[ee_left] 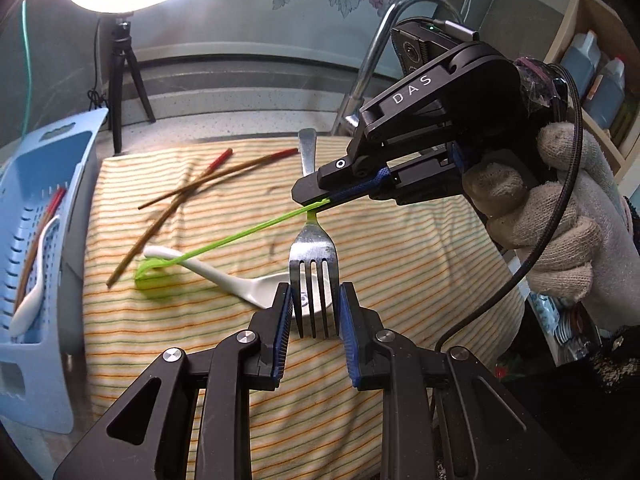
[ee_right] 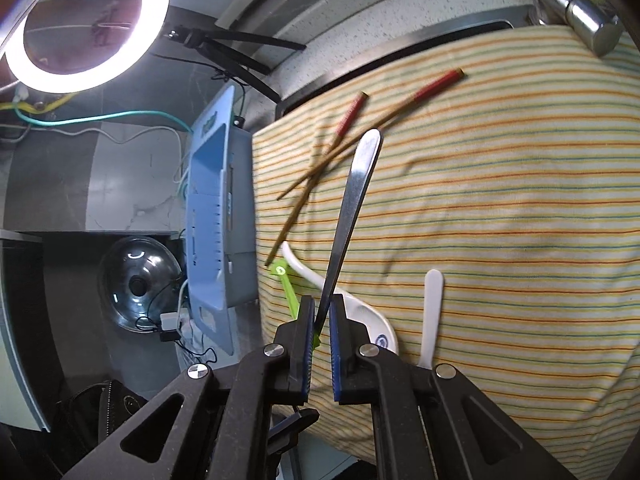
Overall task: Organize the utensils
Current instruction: 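Close the left tool on the silver fork while the right tool grips the silver spoon, then carry the fork and silver spoon into the blue basket and open both tools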
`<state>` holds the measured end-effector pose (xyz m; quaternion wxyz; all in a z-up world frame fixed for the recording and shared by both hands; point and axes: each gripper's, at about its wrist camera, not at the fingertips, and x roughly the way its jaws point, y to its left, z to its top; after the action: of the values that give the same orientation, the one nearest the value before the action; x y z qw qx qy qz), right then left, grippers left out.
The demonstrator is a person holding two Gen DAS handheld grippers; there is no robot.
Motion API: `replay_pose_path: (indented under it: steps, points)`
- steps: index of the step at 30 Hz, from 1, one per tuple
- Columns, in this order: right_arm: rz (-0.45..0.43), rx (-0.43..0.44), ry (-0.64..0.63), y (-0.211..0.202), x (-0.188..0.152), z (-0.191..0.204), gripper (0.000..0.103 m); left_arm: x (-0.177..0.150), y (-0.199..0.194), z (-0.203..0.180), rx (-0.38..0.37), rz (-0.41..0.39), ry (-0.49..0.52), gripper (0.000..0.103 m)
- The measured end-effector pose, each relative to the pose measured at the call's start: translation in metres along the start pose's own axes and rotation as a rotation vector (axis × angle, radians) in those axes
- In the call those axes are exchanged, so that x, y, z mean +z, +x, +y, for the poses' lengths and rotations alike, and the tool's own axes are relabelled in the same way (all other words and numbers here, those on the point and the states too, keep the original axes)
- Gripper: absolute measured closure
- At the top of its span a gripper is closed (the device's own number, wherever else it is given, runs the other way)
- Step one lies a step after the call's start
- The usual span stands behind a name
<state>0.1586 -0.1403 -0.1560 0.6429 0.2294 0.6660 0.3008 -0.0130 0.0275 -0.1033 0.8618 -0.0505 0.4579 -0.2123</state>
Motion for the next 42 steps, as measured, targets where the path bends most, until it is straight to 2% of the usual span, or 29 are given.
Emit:
replay_pose_path:
  steps: [13,23,32,36,42]
  points:
    - [-0.051,0.056,-0.051,-0.03,-0.003,0.028,0.099,0.013,-0.019,-0.003,0.003,-0.067,0.009,0.081]
    - [-0.055,0.086,-0.125,-0.032,0.002,0.063,0.1,0.02,-0.038,0.008,0.05,-0.113,-0.002,0.081]
    - [-0.026,0.108,-0.214,0.004,0.013,0.118,0.1,0.018,-0.063,0.052,0.127,-0.139,-0.048,0.081]
    - [-0.004,0.11,-0.241,0.031,0.018,0.145,0.1,0.016,-0.074,0.079,0.172,-0.14,-0.072,0.082]
    - [0.037,0.096,-0.269,0.079,0.029,0.177,0.1,0.009,-0.076,0.121,0.199,-0.118,-0.135,0.082]
